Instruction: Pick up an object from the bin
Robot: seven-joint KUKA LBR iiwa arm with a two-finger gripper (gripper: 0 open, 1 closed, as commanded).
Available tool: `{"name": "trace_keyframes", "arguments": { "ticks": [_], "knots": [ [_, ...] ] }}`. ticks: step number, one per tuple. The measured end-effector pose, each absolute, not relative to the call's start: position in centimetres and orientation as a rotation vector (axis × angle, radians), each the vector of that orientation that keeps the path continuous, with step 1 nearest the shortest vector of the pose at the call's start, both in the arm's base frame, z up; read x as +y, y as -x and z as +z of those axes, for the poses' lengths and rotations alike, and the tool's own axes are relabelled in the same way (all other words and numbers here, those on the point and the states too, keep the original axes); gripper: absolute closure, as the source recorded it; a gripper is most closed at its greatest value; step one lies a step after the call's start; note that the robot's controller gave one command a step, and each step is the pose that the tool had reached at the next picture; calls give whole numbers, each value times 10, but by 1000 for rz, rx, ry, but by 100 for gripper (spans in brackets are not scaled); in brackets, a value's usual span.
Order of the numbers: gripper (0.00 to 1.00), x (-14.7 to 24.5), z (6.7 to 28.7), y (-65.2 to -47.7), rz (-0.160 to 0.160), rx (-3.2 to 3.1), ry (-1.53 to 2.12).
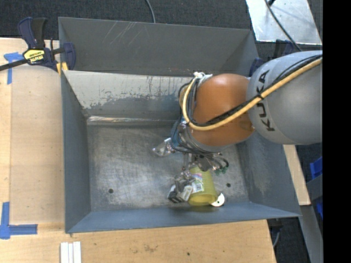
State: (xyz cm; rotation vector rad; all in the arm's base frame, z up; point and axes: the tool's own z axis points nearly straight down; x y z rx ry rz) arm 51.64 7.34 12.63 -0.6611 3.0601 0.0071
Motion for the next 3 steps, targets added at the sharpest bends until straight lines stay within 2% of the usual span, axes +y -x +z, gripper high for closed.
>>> {"name": "trace_keyframes", "arguments": {
  "ticks": [1,2,3],
  "knots": [
    [0,40,123,-495,0,3058,720],
    [0,29,87,-491,4,2948,1076],
    [100,14,82,-485,-3,3056,799]
  ]
}}
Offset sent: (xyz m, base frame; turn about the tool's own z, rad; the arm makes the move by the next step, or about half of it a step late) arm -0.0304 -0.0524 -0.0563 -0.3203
